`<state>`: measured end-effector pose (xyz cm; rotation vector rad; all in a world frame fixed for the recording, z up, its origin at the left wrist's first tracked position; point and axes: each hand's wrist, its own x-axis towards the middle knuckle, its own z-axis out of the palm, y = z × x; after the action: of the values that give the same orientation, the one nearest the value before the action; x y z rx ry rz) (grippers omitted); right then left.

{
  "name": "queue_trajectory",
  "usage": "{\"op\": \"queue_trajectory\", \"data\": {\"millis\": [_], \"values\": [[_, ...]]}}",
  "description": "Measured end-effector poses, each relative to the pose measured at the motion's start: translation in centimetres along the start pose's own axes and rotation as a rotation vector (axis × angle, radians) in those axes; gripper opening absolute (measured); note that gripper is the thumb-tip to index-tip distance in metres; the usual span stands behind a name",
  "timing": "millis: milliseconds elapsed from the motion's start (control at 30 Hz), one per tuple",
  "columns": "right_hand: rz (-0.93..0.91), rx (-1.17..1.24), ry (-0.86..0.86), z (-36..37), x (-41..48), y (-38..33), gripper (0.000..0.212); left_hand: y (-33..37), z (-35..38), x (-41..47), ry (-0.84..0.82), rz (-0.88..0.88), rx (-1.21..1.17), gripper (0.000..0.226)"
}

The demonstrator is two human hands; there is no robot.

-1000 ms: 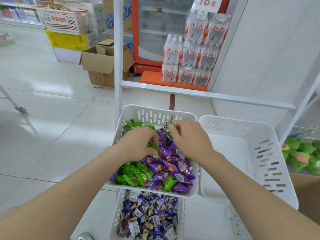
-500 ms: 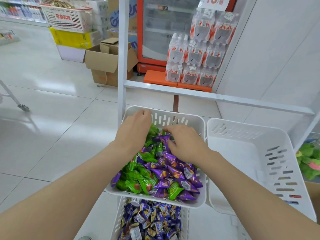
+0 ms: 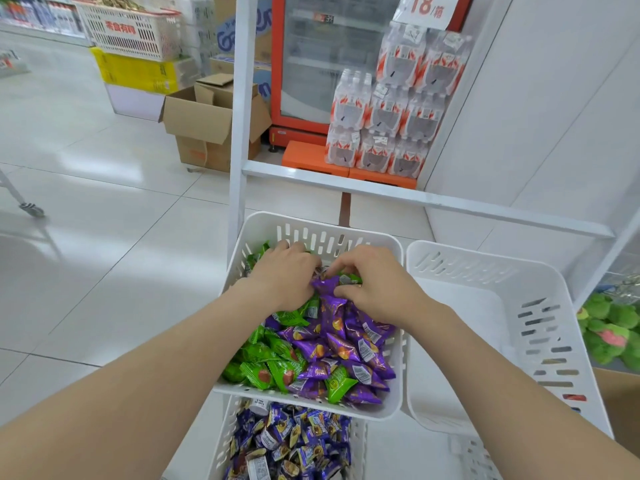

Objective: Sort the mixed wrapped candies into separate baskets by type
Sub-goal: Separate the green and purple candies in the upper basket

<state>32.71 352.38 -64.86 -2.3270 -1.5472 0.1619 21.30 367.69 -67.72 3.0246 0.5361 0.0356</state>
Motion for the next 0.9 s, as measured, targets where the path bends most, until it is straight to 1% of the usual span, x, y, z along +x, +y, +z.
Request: {"op": "queue_trajectory", "data": {"millis": [67, 133, 267, 333, 433, 467, 500, 533, 567, 633, 700, 733, 800, 867, 900], "values": [[-0.039, -0.013, -0.026, 0.0, -0.3, 0.4, 0.020, 0.3, -0.3, 0.2, 0.040, 0.002, 0.001, 0.036], [-0.037, 0.005, -0.012, 0.0, -0.9, 0.5, 0.020, 0.4, -0.5, 0.4, 0.118, 0.004, 0.047, 0.025], [0.020, 0.043, 0.162, -0.3, -1.3, 0.2, 0.024, -0.1, -0.6, 0.1, 0.182, 0.009, 0.079, 0.018], [0.079, 0.128, 0.264, -0.6, -1.3, -0.1, 0.020, -0.3, -1.4, -0.3, 0.272, -0.018, -0.006, 0.017], [0.134, 0.269, 0.394, -0.8, -1.3, -0.4, 0.015, 0.2, -3.5, -1.7, 0.427, -0.065, -0.254, 0.014], [0.151, 0.299, 0.433, -0.8, -1.3, -0.5, 0.015, 0.5, -4.0, -2.3, 0.440, -0.054, -0.308, 0.013], [0.168, 0.317, 0.469, -0.9, -1.2, -0.6, 0.017, 0.8, -4.4, -3.0, 0.414, -0.028, -0.359, 0.012], [0.187, 0.325, 0.496, -1.0, -1.2, -0.6, 0.019, 1.2, -4.4, -3.7, 0.344, 0.014, -0.404, 0.011], [0.216, 0.329, 0.505, -1.0, -1.2, -0.6, 0.022, 1.6, -4.2, -4.5, 0.243, 0.068, -0.432, 0.010], [0.270, 0.331, 0.504, -1.0, -1.1, -0.8, 0.026, 2.3, -3.6, -5.9, 0.015, 0.182, -0.413, 0.011], [0.309, 0.295, 0.503, -0.9, -1.0, -1.2, 0.024, 2.7, -3.1, -6.6, -0.135, 0.241, -0.373, 0.029], [0.325, 0.282, 0.495, -0.7, -0.8, -1.5, 0.022, 2.7, -3.1, -6.8, -0.155, 0.242, -0.367, 0.039], [0.340, 0.341, 0.432, -0.4, -0.1, -2.0, 0.024, 2.3, -3.4, -7.1, -0.123, 0.226, -0.371, 0.052], [0.349, 0.491, 0.305, -0.1, 0.7, -2.5, 0.036, 1.7, -3.6, -7.2, -0.104, 0.221, -0.332, 0.055], [0.343, 0.531, 0.271, -0.2, 1.1, -2.6, 0.038, 1.4, -3.6, -7.3, -0.110, 0.225, -0.306, 0.052]]}}
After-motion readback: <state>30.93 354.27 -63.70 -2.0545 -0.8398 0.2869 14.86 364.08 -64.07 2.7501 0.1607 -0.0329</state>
